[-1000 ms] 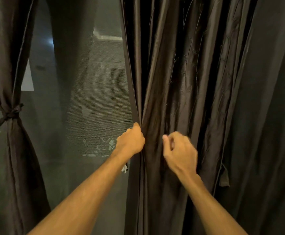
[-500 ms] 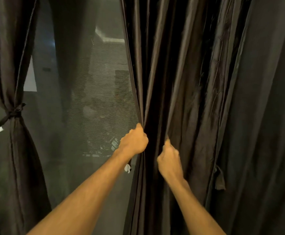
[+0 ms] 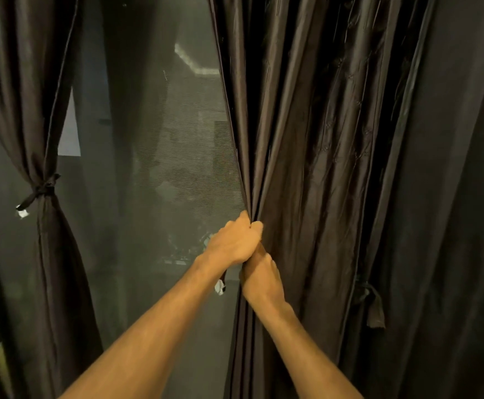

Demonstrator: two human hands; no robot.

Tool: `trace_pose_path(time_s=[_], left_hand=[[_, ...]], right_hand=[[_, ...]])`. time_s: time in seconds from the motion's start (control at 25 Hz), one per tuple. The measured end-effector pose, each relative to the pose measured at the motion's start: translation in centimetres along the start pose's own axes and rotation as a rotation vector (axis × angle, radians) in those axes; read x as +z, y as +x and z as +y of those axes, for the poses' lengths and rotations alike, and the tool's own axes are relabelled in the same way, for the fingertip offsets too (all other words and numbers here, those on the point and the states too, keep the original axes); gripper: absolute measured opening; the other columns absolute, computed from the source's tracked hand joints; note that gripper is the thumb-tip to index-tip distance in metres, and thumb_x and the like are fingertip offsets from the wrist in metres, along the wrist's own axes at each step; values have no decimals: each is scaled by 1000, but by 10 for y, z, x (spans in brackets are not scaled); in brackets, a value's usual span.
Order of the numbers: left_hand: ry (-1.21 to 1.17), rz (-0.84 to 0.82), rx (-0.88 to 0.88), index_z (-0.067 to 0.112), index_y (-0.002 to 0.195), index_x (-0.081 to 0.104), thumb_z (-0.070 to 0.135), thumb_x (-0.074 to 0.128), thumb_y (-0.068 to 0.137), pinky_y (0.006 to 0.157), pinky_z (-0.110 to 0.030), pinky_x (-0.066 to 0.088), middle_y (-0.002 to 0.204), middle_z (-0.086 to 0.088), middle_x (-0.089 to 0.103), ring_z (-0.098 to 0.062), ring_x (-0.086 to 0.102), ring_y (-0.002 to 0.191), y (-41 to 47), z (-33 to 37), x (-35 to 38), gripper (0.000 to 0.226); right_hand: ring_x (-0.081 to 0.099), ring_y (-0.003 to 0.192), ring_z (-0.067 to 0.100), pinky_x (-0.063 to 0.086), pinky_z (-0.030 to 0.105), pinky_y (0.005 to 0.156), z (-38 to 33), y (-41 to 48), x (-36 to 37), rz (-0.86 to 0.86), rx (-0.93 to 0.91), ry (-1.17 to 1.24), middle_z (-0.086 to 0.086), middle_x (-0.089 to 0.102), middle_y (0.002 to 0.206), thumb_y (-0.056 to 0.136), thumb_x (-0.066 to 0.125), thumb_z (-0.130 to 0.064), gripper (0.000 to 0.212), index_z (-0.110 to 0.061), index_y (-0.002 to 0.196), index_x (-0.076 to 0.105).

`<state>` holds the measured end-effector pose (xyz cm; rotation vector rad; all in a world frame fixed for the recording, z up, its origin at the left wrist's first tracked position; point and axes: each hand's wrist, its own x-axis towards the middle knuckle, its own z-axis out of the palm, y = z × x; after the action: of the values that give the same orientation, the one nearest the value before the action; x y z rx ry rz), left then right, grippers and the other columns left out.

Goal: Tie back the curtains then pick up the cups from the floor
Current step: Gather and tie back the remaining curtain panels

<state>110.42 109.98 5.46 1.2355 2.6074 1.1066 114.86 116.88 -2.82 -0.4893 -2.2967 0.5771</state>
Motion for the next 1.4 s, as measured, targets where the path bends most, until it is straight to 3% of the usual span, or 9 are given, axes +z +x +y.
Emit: trace_pose_path(time_s=[0.12, 0.2, 0.36, 0.56, 0.8, 1.0, 1.12, 1.24, 1.4], left_hand=[[99, 29, 17, 19, 132, 42, 57, 42, 87, 95, -49, 44, 129, -11, 55, -35, 52, 117, 0, 2, 4, 59], [145, 74, 38, 14, 125, 44, 43, 38, 96, 93, -48, 44, 125, -16, 56, -38, 53, 113, 3, -1, 4, 41], [130, 87, 29, 10, 117, 46, 30, 32, 100, 91, -48, 45, 121, -20, 57, -40, 55, 108, 5, -2, 0, 30], [193, 136, 54, 7, 116, 44, 25, 35, 99, 88, -45, 41, 122, -21, 57, -41, 55, 111, 1, 3, 3, 26], [160, 212, 95, 7, 113, 44, 22, 34, 99, 84, -44, 42, 118, -21, 60, -41, 57, 107, 0, -9, 7, 23], [207, 184, 98, 9, 116, 45, 20, 39, 96, 84, -43, 40, 120, -20, 58, -41, 56, 110, 1, -12, -1, 24], [201, 190, 94, 9, 116, 45, 18, 38, 96, 84, -44, 41, 120, -20, 58, -41, 56, 110, 0, -14, 0, 23], [192, 207, 96, 7, 114, 45, 16, 36, 97, 81, -43, 40, 116, -18, 60, -40, 57, 106, -2, -10, 3, 22], [185, 220, 77, 8, 113, 46, 15, 34, 97, 82, -44, 42, 113, -17, 60, -38, 58, 102, -6, -9, 4, 21]], right_hand=[[62, 111, 21, 45, 26, 86, -2, 2, 0, -64, 45, -111, 12, 62, 128, 102, 43, -15, 38, -4, 139, 47], [63, 112, 23, 48, 32, 88, -1, 5, -10, -50, 6, -2, 11, 62, 129, 95, 48, -9, 48, -9, 143, 44], [60, 101, 2, 51, 21, 83, -4, 4, -28, -170, 83, 346, -10, 57, 127, 86, 59, -16, 87, -29, 157, 11], [66, 104, 19, 49, 26, 77, -3, -1, 6, -1, 75, 83, 5, 67, 113, 89, 57, -14, 41, -7, 129, 54], [64, 105, 24, 50, 33, 87, -4, -3, 22, -57, 99, -15, 10, 65, 114, 91, 33, -36, 54, -5, 129, 55], [56, 119, 3, 48, 26, 98, 2, -13, -16, -69, -15, 211, -12, 59, 130, 93, 51, -20, 52, -25, 144, 43], [61, 103, 7, 53, 33, 89, 13, -24, -29, 330, 87, 127, -11, 60, 117, 92, 59, -43, 38, -26, 126, 52], [53, 102, 27, 47, 45, 87, 29, -30, -40, 812, 256, -97, 4, 48, 113, 80, 75, -36, 49, -16, 116, 49], [42, 122, 40, 35, 53, 101, 45, -15, -62, 732, 647, -74, 18, 40, 137, 74, 80, -45, 86, -9, 139, 36]])
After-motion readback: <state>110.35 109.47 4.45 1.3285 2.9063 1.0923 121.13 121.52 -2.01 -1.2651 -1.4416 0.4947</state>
